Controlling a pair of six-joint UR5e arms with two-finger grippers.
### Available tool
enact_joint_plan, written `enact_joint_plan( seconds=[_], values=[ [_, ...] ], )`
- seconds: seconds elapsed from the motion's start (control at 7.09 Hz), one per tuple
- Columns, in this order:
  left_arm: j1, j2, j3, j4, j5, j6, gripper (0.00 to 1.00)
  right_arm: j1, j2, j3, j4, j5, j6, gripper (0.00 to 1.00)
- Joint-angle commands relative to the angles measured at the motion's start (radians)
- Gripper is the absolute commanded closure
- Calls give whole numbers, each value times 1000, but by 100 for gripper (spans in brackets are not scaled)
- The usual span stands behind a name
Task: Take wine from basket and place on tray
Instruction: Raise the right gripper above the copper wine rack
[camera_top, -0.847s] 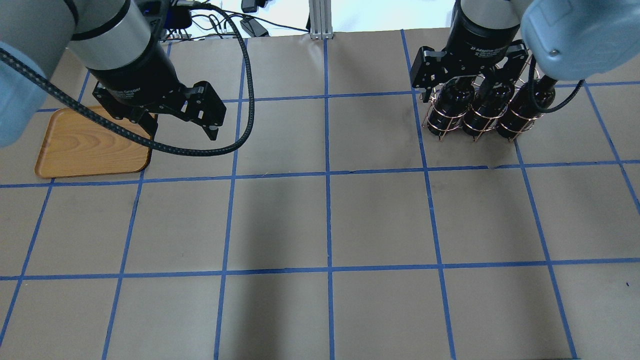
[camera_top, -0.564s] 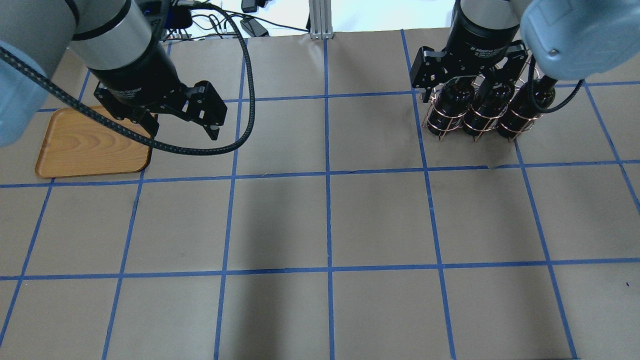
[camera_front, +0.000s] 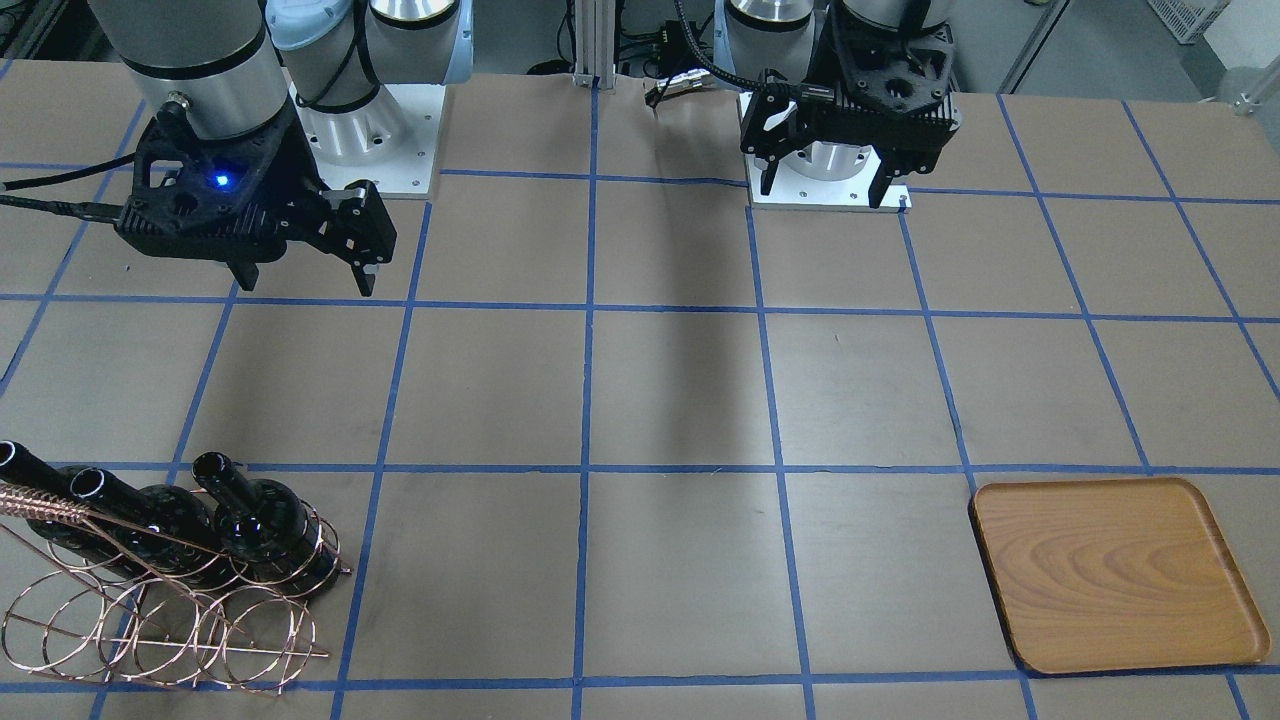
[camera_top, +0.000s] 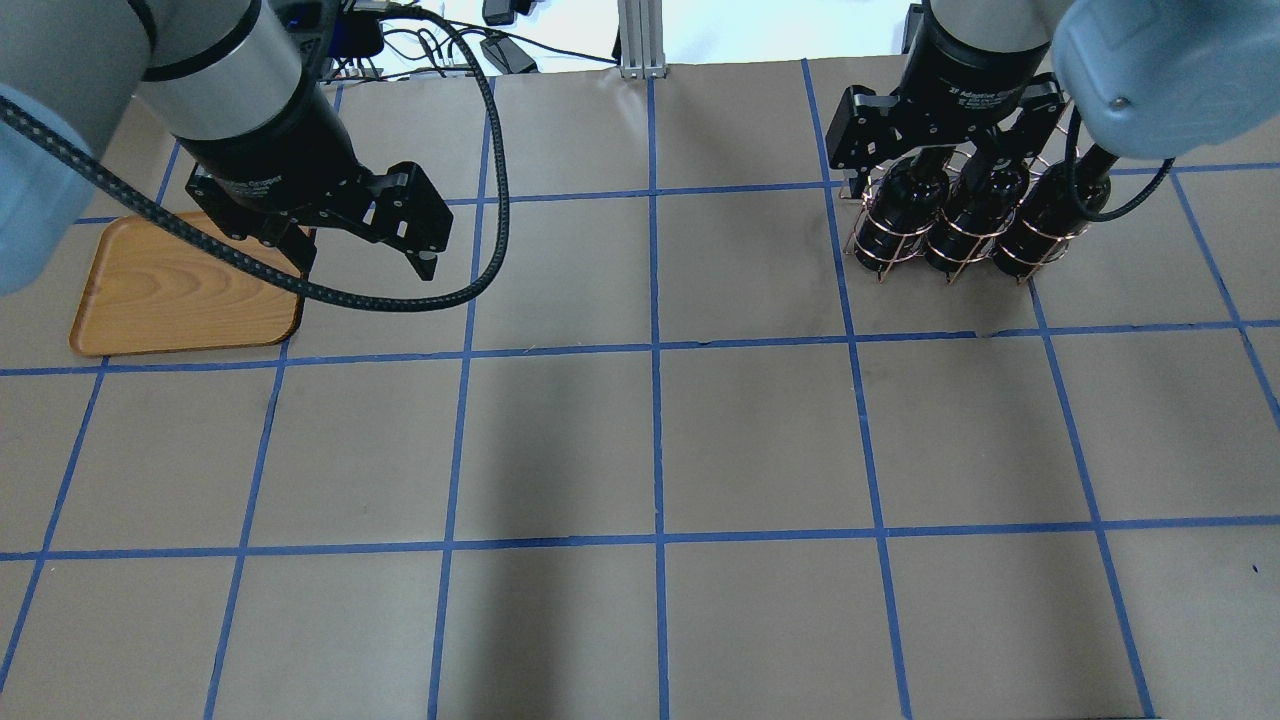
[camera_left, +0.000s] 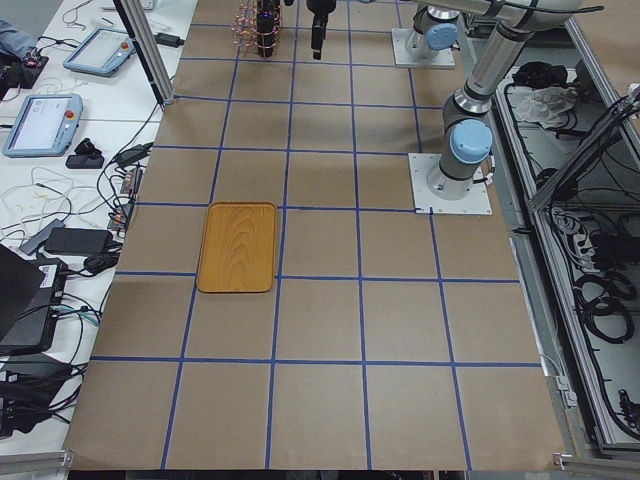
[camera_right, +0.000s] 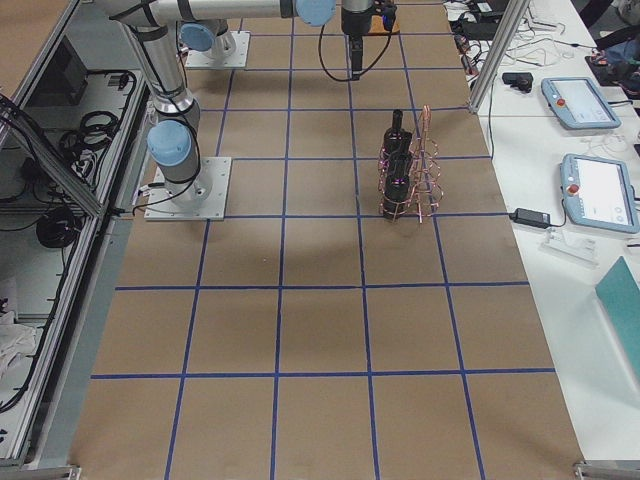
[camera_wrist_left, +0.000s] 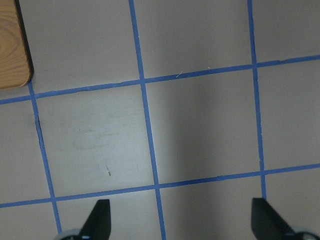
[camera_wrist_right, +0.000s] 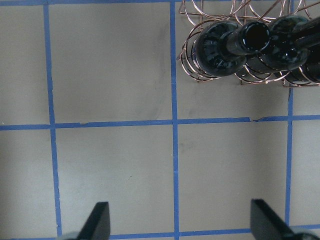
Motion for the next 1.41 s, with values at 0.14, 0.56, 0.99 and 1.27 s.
enact_joint_plan(
  seconds=[0.14, 0.56, 0.99, 1.27],
  values=[
    [0, 1, 0, 2, 2, 4, 0, -28, 0, 0, -14, 4, -3, 0],
    [0, 2, 0, 2, 2, 2, 0, -91, -3, -5, -63, 10, -92, 0],
    [0, 1, 0, 2, 2, 4, 0, -178, 11, -3, -190, 24, -263, 1],
    [0, 2, 0, 2, 3, 7, 0, -250, 76, -5, -217, 25, -389, 4]
  ],
)
